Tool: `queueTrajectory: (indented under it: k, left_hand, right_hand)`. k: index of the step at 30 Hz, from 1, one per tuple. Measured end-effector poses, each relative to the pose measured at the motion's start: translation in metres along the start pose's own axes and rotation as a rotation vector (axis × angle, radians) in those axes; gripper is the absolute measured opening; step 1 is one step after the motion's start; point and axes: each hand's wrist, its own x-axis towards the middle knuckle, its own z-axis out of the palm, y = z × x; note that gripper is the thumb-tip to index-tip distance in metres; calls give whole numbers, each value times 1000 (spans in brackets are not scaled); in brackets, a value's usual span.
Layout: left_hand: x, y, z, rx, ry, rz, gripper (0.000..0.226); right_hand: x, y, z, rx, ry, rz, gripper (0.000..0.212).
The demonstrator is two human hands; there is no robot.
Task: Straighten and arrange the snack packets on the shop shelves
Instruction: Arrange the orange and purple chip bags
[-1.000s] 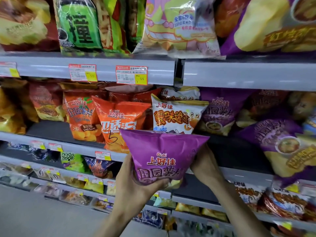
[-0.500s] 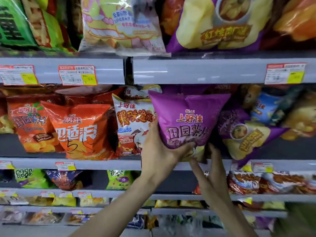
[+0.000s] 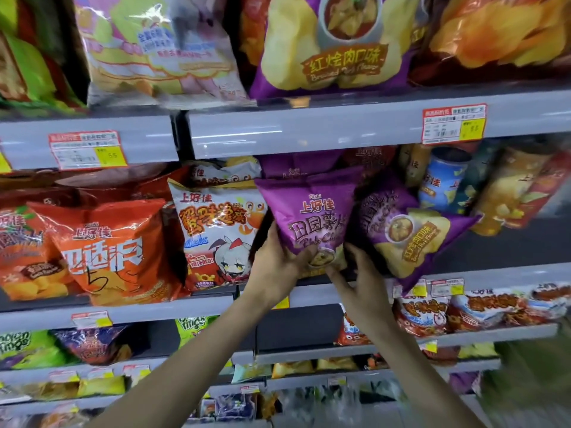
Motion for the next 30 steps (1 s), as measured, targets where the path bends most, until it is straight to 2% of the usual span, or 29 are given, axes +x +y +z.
queueTrajectory:
  k: [5, 14, 16, 19, 25, 30]
  left_hand:
    - [-6, -5, -10, 78, -40, 57, 45]
    - [-28, -16, -41, 242, -187, 133, 54]
    - [-33, -19, -48, 282, -185, 162, 50]
    - [-41, -25, -58, 279, -166, 218, 55]
    - [-44, -34, -59, 297, -273, 280, 49]
    - [-50, -24, -38, 270, -358, 345, 45]
  right_hand:
    - [-3, -4, 1, -65, 6, 1, 48]
    - [-16, -30, 4, -170, -13, 100, 49]
    - [-24, -42, 0, -269, -49, 134, 53]
    - [-37, -60, -10, -416, -97, 153, 60]
    - [-74, -99, -32, -767, -96, 188, 61]
    - [-113, -127, -56, -944, -91, 290, 58]
